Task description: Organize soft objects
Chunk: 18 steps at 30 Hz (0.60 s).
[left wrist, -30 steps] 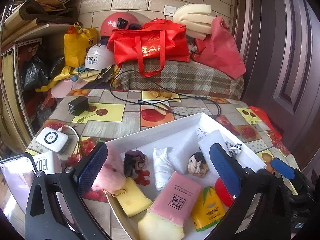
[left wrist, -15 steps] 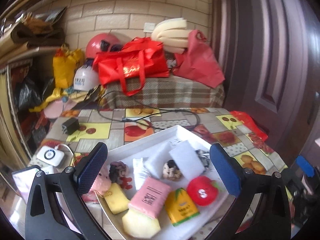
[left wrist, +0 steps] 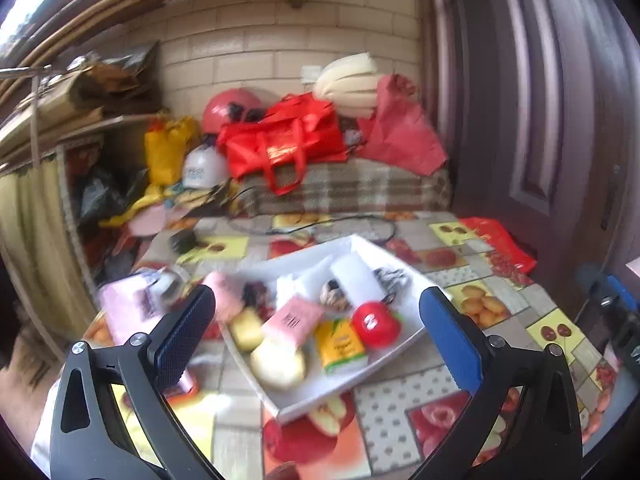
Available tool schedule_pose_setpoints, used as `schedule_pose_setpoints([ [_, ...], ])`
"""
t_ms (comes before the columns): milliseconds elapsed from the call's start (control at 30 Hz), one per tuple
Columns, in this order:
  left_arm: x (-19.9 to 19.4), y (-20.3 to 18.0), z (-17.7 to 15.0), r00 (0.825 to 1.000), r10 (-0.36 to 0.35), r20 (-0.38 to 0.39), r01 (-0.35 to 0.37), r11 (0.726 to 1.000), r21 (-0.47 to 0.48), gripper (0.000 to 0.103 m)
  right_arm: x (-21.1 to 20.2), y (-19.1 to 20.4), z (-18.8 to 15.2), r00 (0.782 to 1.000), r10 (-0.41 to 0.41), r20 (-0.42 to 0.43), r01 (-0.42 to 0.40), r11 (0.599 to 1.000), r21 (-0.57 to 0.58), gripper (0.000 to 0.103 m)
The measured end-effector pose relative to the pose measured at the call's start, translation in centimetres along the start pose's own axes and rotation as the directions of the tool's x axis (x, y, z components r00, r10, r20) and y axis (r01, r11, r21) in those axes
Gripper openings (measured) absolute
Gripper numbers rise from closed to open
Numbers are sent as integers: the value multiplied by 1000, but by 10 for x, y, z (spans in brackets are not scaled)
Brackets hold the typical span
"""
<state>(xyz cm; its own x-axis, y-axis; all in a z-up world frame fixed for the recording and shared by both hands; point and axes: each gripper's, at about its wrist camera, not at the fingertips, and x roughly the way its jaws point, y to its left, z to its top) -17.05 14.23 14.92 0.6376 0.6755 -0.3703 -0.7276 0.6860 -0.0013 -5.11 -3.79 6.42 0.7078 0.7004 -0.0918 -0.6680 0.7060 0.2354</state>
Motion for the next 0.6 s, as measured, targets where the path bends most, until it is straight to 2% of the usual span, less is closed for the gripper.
schedule_pose_setpoints([
  [67,-9,-2,-2,996,87,2,-87,996,11,103,-10,-3,3,1000,1,10,-1,1000,1,103],
  [133,-17,-6,-5,992,128,21,-128,991,27,103,-19,-4,7,1000,1,5,-1,1000,-12,103],
  [233,-31,-9,-11,995,97,25,-98,994,38,103,-28,-6,11,1000,-20,-3,19,999,-35,103],
  [333,-34,-13,-17,999,31,-18,-30,999,42,103,-35,-10,10,999,24,-23,-25,999,-23,103],
  [400,-32,-19,-21,999,11,-48,-9,999,48,103,-36,-17,6,998,59,-39,-58,998,16,103],
  [500,-31,-28,-28,997,28,-70,-24,998,63,103,-39,-25,-1,996,81,-35,-79,995,57,103],
  [600,-30,-30,-31,996,53,-70,-48,997,65,103,-46,-29,-5,999,38,-1,-38,998,58,103],
])
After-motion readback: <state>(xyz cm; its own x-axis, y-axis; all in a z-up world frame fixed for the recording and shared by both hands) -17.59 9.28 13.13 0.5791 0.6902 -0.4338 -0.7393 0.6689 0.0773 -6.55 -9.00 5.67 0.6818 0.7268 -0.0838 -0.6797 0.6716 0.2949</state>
